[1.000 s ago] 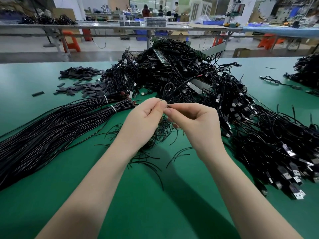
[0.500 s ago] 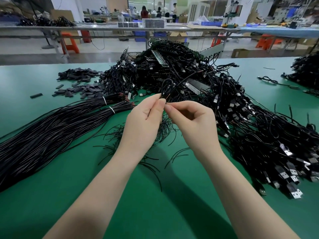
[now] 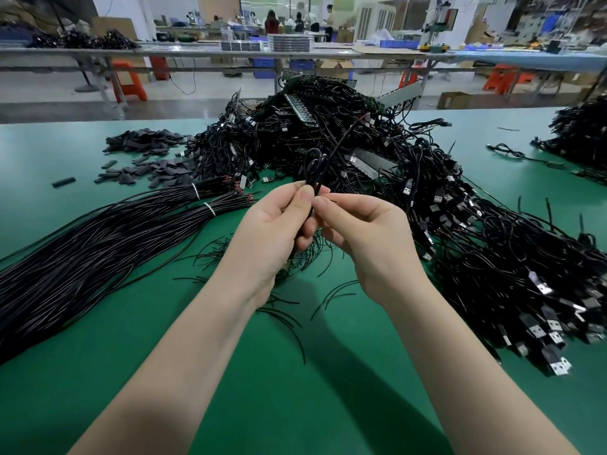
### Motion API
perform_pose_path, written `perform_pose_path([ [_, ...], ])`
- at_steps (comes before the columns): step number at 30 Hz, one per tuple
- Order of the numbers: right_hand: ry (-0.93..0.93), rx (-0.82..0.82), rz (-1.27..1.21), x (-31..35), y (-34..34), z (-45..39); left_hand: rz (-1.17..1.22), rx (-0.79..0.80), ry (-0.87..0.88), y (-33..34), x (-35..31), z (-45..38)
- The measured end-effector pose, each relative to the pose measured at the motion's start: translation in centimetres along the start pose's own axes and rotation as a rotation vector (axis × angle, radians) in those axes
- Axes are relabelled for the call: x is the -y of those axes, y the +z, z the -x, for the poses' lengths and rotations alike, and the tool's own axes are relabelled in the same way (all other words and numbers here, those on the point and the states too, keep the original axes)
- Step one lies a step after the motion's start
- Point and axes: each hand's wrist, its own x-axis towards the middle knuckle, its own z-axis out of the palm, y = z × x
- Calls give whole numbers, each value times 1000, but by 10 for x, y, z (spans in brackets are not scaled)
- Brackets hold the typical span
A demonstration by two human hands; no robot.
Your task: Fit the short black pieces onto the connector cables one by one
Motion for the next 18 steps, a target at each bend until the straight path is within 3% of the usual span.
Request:
perform_pose_path([
  [5,-76,-36,78,-1,1,1,-41,-52,12,-1,0,2],
  [9,-245,-58,312,-1,-1,0,-200,-76,50,-4,-6,4],
  [15,-132,33,249,1,-3,0,-531,8,231,-22,-25,6],
  [18,-164,57,294,2,-3,0,-594,44,259,-28,-34,7],
])
